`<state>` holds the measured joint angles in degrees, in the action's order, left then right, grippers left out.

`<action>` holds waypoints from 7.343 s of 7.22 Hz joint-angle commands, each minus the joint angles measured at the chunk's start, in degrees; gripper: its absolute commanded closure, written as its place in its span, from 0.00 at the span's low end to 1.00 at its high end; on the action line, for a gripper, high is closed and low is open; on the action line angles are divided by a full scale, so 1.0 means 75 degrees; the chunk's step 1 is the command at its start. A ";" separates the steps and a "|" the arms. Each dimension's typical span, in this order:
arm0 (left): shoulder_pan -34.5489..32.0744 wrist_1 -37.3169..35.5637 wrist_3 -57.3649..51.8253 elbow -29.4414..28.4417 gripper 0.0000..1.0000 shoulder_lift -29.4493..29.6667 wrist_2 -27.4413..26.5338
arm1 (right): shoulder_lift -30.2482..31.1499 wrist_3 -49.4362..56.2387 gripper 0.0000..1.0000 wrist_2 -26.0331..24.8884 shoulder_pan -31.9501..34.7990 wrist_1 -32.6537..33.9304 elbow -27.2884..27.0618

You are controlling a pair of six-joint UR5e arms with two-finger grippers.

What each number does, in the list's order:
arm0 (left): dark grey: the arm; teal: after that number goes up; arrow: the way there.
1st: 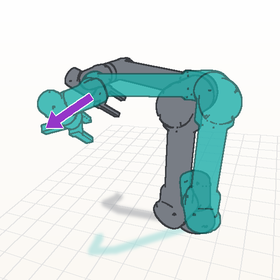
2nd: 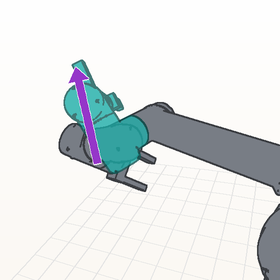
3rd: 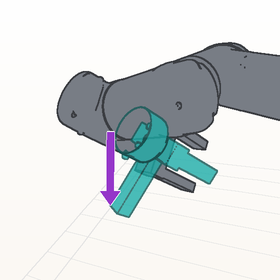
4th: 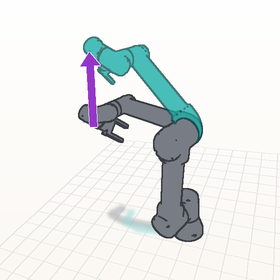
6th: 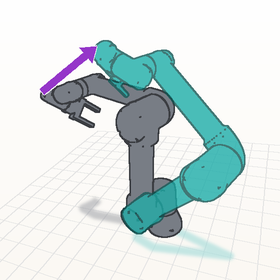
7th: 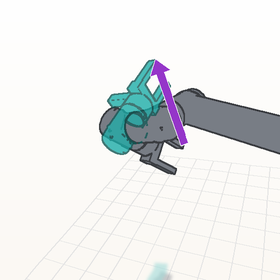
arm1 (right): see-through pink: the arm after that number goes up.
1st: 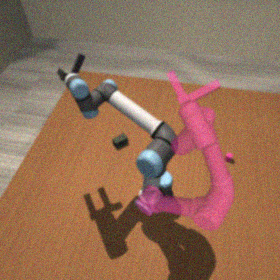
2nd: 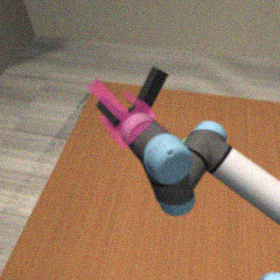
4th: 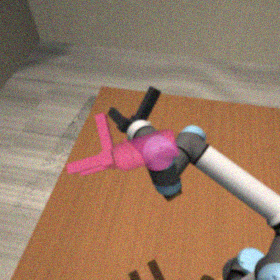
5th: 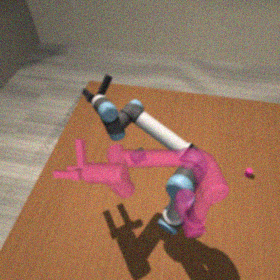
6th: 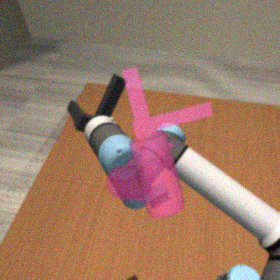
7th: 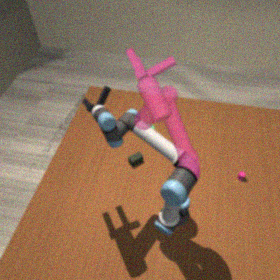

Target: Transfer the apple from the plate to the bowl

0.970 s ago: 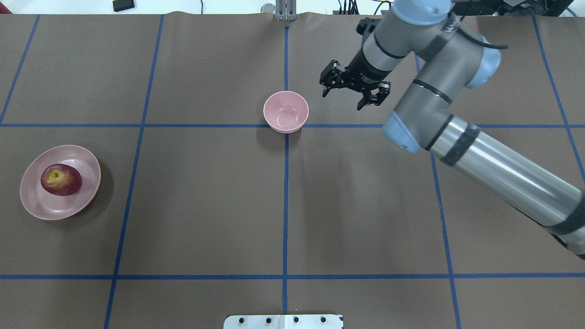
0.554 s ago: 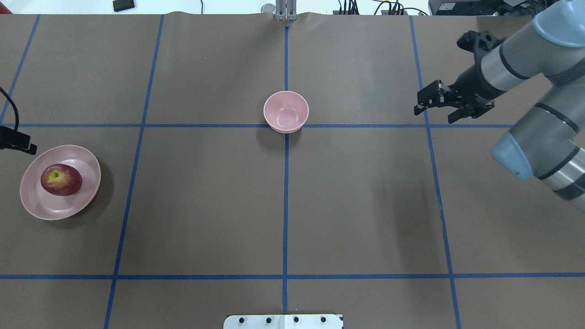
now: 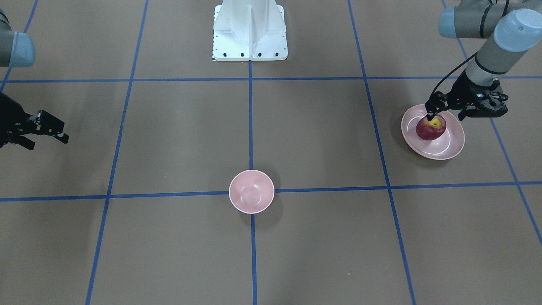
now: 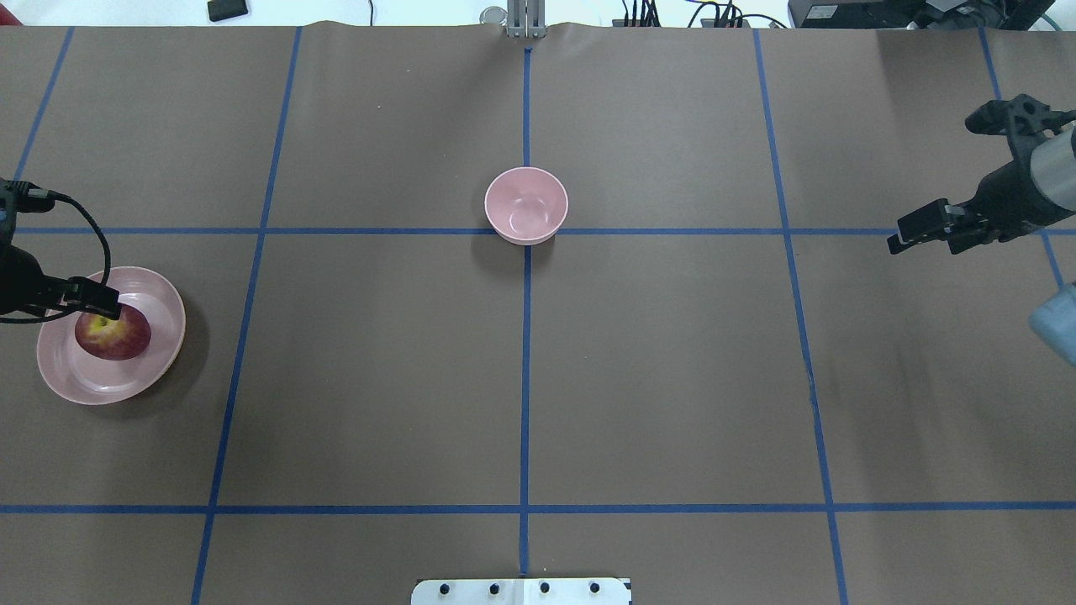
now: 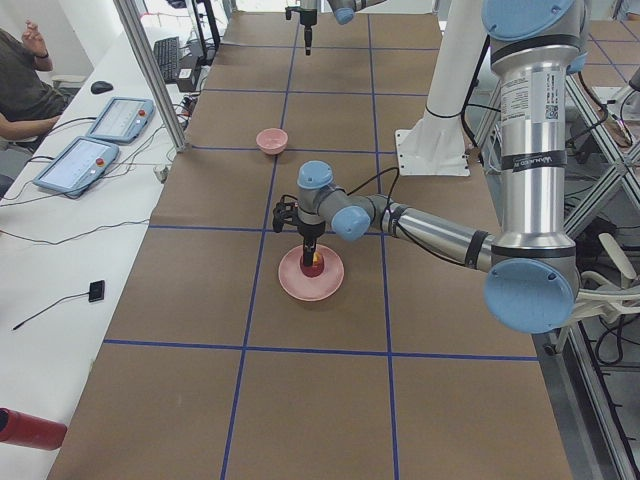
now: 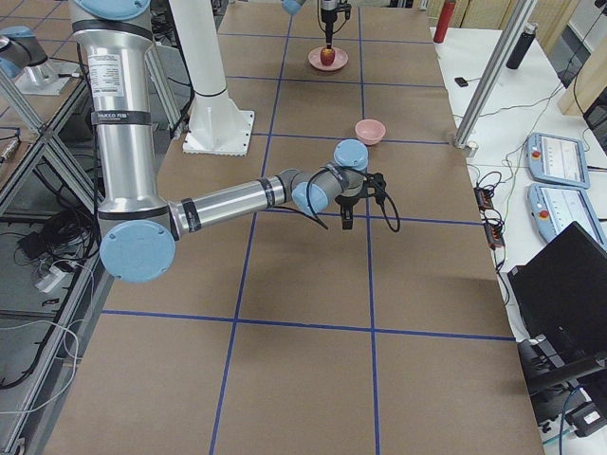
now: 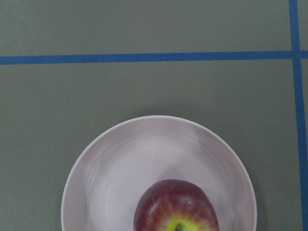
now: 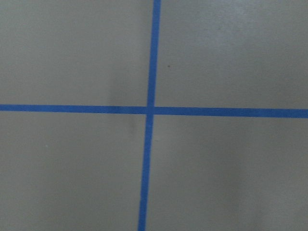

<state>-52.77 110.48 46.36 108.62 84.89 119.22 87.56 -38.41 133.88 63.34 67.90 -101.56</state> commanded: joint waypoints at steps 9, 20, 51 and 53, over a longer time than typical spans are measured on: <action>0.0111 0.0303 0.0089 -0.0758 0.02 0.0364 0.0111 | 0.1345 0.1781 0.00 -0.0225 0.0847 0.0345 -0.0908; 0.0474 0.0832 0.0651 -0.1065 0.99 0.0366 0.0417 | 0.1334 0.1781 0.00 -0.0354 0.0812 0.0333 -0.0838; 0.1986 -0.0329 0.3557 -0.6467 0.02 0.8873 -0.1399 | 0.1240 0.1687 0.00 -0.0366 0.0719 0.0322 -0.0615; 0.1962 -0.0352 0.3581 -0.6164 0.02 0.8827 -0.1411 | 0.1228 0.1687 0.00 -0.0366 0.0719 0.0322 -0.0615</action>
<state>-37.93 107.94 73.11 60.88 151.36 108.71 96.84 -25.75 131.13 68.73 70.31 -106.17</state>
